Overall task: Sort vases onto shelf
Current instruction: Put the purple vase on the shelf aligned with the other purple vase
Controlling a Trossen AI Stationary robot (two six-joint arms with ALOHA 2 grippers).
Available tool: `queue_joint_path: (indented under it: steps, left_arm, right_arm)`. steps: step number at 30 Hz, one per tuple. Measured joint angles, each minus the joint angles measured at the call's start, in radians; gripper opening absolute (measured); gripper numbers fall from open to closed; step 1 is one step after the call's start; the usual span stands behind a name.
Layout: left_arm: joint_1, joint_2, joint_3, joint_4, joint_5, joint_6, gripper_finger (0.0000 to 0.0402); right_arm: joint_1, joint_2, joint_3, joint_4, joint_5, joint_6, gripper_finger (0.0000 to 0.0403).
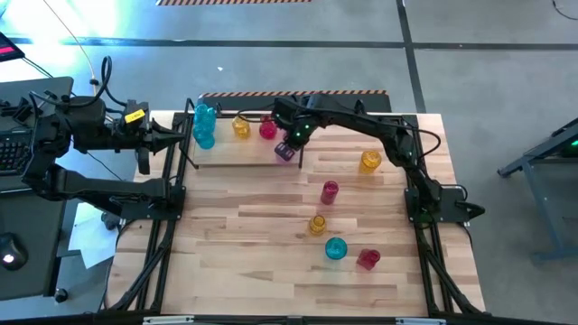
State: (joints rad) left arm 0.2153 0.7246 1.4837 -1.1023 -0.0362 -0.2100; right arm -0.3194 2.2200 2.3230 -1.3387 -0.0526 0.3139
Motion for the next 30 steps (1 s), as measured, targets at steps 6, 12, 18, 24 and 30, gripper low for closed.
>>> queue_joint_path:
  steps: [6,12,18,24,30]
  left_arm:
    - [0.0,0.0,0.0,0.0,-0.001,0.0,0.0]
    - [0.0,0.0,0.0,0.0,-0.001,0.0,0.0]
    - [0.0,0.0,0.0,0.0,-0.001,0.002,0.0]
    - [0.0,0.0,0.0,0.0,-0.001,0.002,0.0]
    - [0.0,0.0,0.0,0.0,-0.001,0.002,0.0]
  right_arm:
    - [-0.016,0.0,0.0,-0.022,-0.01,0.0,0.0]
    - [-0.017,0.0,0.0,-0.026,-0.011,-0.001,0.0015]
    - [-0.017,0.0,0.0,-0.025,-0.011,-0.001,0.0037]
    - [-0.017,-0.002,0.0,-0.022,-0.027,-0.007,0.0042]
    - [-0.016,-0.002,0.0,-0.009,-0.027,-0.008,0.0043]
